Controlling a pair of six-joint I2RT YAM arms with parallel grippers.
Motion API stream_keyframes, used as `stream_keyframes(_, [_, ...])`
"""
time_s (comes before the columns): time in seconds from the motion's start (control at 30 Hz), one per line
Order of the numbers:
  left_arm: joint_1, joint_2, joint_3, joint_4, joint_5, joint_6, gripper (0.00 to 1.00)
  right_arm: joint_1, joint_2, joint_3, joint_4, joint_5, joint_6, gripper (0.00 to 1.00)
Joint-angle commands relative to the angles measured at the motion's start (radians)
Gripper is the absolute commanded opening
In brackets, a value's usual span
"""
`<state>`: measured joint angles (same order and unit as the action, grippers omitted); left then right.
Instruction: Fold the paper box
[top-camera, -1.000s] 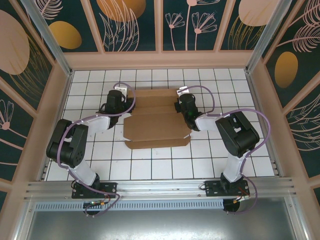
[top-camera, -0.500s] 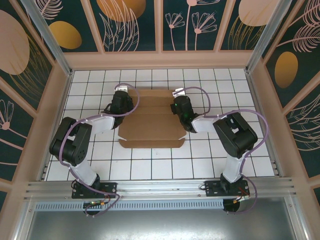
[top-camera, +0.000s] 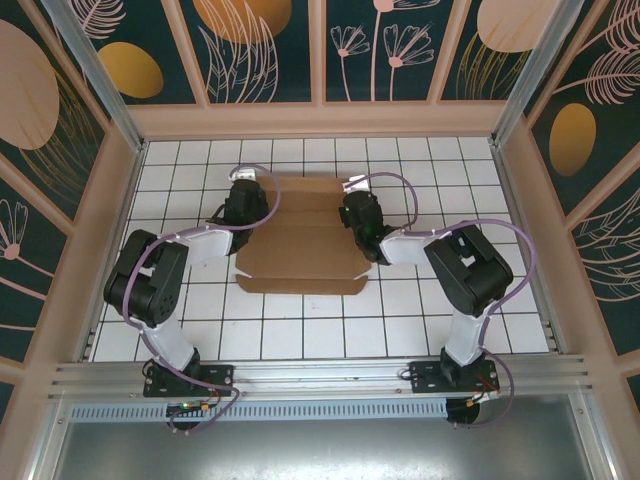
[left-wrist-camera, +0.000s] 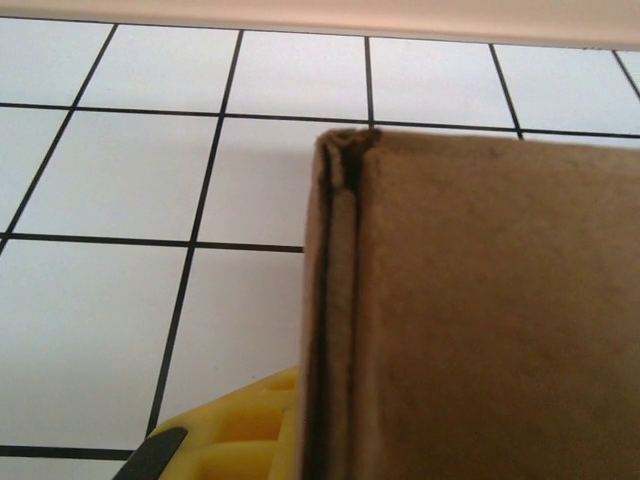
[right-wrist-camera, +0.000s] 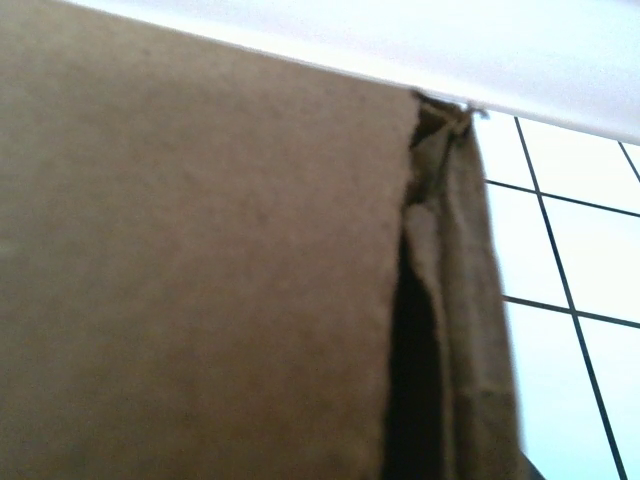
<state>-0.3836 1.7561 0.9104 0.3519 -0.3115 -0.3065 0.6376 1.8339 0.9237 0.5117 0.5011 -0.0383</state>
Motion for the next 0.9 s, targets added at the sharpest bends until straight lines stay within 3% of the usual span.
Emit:
stream_keyframes(0.0, [0.016, 0.038, -0.033, 0.025, 0.072, -0.062, 0.16, -0.006, 0.012, -0.042, 0.056, 0.033, 0.011, 0.00])
stream_keyframes(0.13, [0.017, 0.048, -0.056, 0.067, 0.138, -0.071, 0.27, -0.016, 0.023, -0.076, 0.094, 0.031, -0.003, 0.00])
stream_keyframes(0.27, [0.017, 0.002, -0.108, 0.122, 0.150, -0.087, 0.47, -0.020, 0.023, -0.094, 0.112, 0.050, -0.003, 0.00])
stream_keyframes(0.53, [0.016, -0.138, -0.200, 0.208, 0.216, -0.150, 0.77, -0.022, 0.009, -0.081, 0.117, 0.106, -0.005, 0.00])
stream_keyframes(0.7, [0.018, -0.194, -0.254, 0.250, 0.264, -0.167, 0.79, -0.022, 0.005, -0.074, 0.120, 0.107, -0.015, 0.00])
stream_keyframes(0.87, [0.017, -0.299, -0.335, 0.292, 0.293, -0.135, 0.74, -0.026, 0.005, -0.072, 0.119, 0.102, -0.028, 0.00])
